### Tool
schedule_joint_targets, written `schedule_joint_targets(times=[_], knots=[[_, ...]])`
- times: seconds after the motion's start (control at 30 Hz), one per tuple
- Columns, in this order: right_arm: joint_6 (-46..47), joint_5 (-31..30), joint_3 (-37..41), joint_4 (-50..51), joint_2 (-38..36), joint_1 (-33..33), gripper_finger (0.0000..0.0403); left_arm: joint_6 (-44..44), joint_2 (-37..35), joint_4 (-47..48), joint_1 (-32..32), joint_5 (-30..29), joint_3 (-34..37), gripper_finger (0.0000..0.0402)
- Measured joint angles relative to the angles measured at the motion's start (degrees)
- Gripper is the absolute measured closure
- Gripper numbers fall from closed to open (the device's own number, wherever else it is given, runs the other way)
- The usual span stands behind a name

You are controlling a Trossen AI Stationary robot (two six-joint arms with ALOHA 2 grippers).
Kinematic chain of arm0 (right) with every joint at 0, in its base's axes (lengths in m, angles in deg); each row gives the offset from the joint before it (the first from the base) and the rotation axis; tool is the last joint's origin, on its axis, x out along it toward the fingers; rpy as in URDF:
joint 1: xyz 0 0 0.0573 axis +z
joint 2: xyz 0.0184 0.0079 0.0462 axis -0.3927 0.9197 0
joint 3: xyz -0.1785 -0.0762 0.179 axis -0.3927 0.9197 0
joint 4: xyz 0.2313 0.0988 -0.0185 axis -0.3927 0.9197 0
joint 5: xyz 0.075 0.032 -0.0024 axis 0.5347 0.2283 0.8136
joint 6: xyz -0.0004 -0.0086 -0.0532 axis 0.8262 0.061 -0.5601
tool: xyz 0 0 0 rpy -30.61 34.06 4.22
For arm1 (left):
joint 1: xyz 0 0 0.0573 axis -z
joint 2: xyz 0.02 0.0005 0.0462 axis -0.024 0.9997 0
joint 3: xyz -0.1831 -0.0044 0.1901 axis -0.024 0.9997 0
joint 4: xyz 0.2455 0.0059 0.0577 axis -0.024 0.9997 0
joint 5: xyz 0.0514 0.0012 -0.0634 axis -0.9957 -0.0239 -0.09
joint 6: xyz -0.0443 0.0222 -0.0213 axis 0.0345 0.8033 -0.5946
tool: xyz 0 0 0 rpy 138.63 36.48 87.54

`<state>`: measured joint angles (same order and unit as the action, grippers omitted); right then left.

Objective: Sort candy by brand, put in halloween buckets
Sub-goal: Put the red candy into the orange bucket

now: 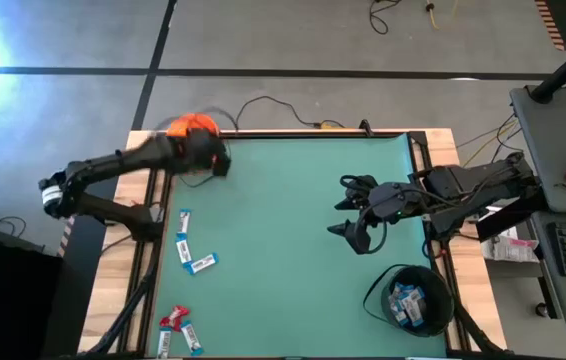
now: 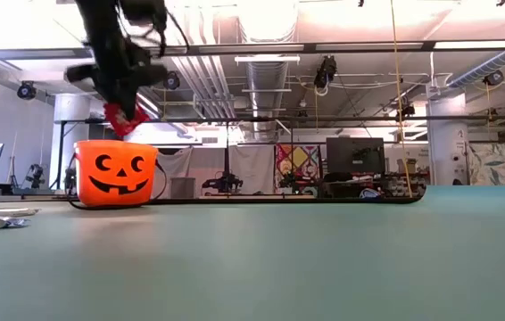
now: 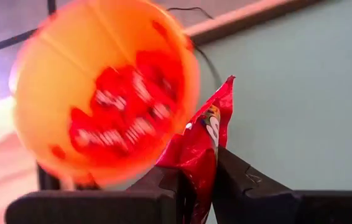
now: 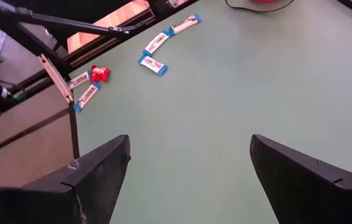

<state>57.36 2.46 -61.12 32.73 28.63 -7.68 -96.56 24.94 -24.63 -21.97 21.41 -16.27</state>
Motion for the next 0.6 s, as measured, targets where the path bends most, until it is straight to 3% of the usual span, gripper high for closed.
schedule_joint_targets(times=[0.17, 0.3, 0.43, 0.6], knots=[[-4.3, 0.01, 0.0, 0.17, -0.05, -0.3, 0.0078, 14.83, 2.18, -9.0, -20.22, 9.14, -0.28, 0.0365], [-6.98, 0.0, 0.0, 0.27, -0.26, -1.83, 0.0078, 19.92, 5.22, -12.27, -31.12, 16.24, -0.33, 0.0365], [-8.7, 0.0, 0.0, 0.16, -0.39, -4.98, 0.0078, 22.98, 8.36, -12.1, -35.37, 16.48, -0.33, 0.0365], [-10.25, -0.06, 0.0, 0.09, -0.55, -9.98, 0.0078, 29.25, 10.82, -12.1, -34.62, 18.08, -0.31, 0.0355]])
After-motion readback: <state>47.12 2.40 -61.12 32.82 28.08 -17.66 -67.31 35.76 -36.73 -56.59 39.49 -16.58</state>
